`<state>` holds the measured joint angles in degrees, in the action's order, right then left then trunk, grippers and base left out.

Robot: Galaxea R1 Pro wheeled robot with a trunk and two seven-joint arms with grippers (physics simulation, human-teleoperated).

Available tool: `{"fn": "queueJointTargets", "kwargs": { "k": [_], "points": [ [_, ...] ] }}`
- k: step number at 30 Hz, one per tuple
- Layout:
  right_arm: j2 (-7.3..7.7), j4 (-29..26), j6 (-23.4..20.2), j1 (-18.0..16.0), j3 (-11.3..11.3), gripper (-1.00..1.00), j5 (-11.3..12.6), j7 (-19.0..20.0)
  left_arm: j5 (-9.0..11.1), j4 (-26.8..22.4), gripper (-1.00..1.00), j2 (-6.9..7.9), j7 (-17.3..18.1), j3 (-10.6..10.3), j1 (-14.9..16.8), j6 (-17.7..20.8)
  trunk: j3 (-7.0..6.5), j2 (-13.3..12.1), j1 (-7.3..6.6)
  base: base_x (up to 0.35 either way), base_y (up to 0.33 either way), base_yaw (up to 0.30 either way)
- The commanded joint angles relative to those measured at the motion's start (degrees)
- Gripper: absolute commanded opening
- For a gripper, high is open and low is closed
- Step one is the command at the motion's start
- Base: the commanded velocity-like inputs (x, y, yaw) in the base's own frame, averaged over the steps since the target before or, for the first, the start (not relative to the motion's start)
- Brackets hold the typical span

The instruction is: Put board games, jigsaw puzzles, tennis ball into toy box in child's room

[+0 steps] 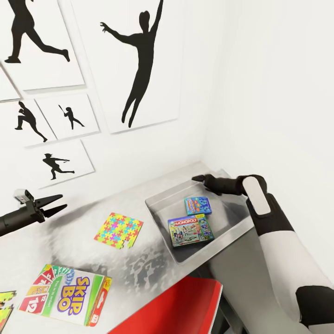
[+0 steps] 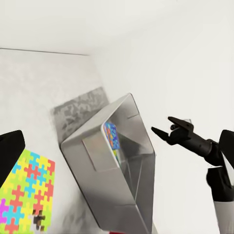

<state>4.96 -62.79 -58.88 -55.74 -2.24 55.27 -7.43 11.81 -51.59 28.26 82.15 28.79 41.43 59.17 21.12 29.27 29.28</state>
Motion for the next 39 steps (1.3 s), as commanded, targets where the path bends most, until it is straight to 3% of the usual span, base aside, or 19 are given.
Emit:
{"fn": "queueJointTargets", "kwargs": {
  "k": [1, 11, 16, 19, 27, 31, 36, 39],
  "points": [
    [0.05, -2.4, -0.2, 1.2, 0.3, 1.0, 0.6, -0.5, 0.1, 0.0, 1.0, 0.04, 0.3, 0.0, 0.0, 0.6, 0.07, 0.1, 0.02, 0.0, 0.0, 0.0],
    [0.27, -13.9, -1.1, 9.4, 3.6, 1.0, 0.9, -0.3, 0.4, 0.0, 1.0, 1.21, 1.5, 0.1, -1.0, 0.6, -0.56, 0.1, 0.02, 0.0, 0.0, -0.007],
    [0.38, -20.2, -1.1, 14.4, 5.6, 1.0, 1.7, 0.8, 0.3, 0.0, 1.0, 1.39, 6.7, 0.4, -3.2, 0.5, -1.01, 0.1, 0.02, 0.0, 0.0, -0.022],
    [0.39, -22.2, -1.1, 15.9, 6.5, 1.0, 2.1, 2.6, 0.3, 0.0, 1.0, 1.58, 7.9, 0.8, -4.2, 0.0, -1.28, 0.1, 0.02, 0.0, 0.0, -0.007],
    [0.93, -25.0, -1.1, 21.2, 8.8, 1.0, 2.2, 12.8, 0.6, 0.0, 1.0, 2.32, 7.9, 1.4, -7.7, -1.9, -2.02, 0.1, 0.02, 0.0, 0.0, -0.001],
    [1.54, -26.0, -1.1, 24.1, 12.5, 1.0, 2.3, 22.1, 0.7, 0.0, 1.0, 2.34, 7.9, 1.5, -9.1, -2.1, -2.39, 0.1, 0.02, 0.0, 0.0, 0.0],
    [1.75, -26.3, -1.1, 26.6, 14.7, 1.0, 2.1, 29.8, 0.7, 0.0, 1.0, 2.26, 7.9, 1.5, -9.9, -2.2, -2.85, 0.1, 0.02, 0.0, 0.0, 0.0],
    [1.86, -26.5, -1.1, 30.2, 17.1, 1.0, 2.0, 35.1, 0.7, -0.1, 1.0, 2.05, 7.9, 1.5, -11.1, -2.3, -3.12, 0.1, 0.02, 0.0, 0.0, 0.0]
  ]
}}
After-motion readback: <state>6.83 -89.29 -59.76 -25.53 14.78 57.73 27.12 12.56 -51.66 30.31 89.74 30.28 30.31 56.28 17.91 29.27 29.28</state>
